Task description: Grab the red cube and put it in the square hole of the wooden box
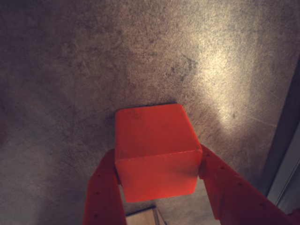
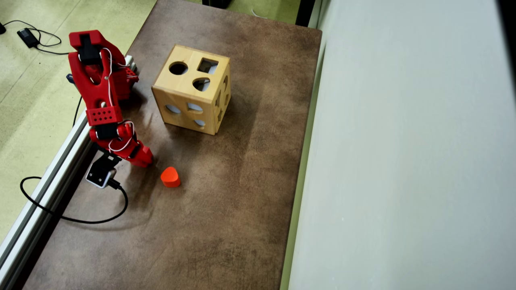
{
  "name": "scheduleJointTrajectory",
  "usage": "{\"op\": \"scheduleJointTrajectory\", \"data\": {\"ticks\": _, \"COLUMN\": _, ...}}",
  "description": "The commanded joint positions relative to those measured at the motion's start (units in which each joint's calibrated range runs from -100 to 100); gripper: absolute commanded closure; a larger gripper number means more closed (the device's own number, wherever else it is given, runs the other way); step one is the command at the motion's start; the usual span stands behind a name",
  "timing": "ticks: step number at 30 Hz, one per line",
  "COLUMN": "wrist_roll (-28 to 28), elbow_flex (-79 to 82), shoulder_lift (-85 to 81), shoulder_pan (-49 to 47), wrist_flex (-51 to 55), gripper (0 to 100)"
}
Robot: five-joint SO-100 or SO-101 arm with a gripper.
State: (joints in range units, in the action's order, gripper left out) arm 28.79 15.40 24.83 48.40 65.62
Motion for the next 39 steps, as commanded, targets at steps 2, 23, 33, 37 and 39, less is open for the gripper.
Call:
{"op": "scheduleJointTrajectory", "data": {"ticks": 2, "wrist_roll": -0.1, "elbow_flex": -2.1, "shoulder_lift": -1.4, "shoulder_pan": -0.3, "wrist_flex": 0.4, "gripper": 98}}
{"op": "scheduleJointTrajectory", "data": {"ticks": 23, "wrist_roll": -0.2, "elbow_flex": -2.1, "shoulder_lift": -36.1, "shoulder_pan": -5.7, "wrist_flex": 25.9, "gripper": 98}}
{"op": "scheduleJointTrajectory", "data": {"ticks": 33, "wrist_roll": -2.2, "elbow_flex": -2.1, "shoulder_lift": -52.0, "shoulder_pan": -11.0, "wrist_flex": 30.1, "gripper": 98}}
{"op": "scheduleJointTrajectory", "data": {"ticks": 37, "wrist_roll": -7.2, "elbow_flex": -2.1, "shoulder_lift": -54.5, "shoulder_pan": -15.6, "wrist_flex": 30.1, "gripper": 98}}
{"op": "scheduleJointTrajectory", "data": {"ticks": 39, "wrist_roll": -10.2, "elbow_flex": -2.1, "shoulder_lift": -54.5, "shoulder_pan": -18.2, "wrist_flex": 30.1, "gripper": 98}}
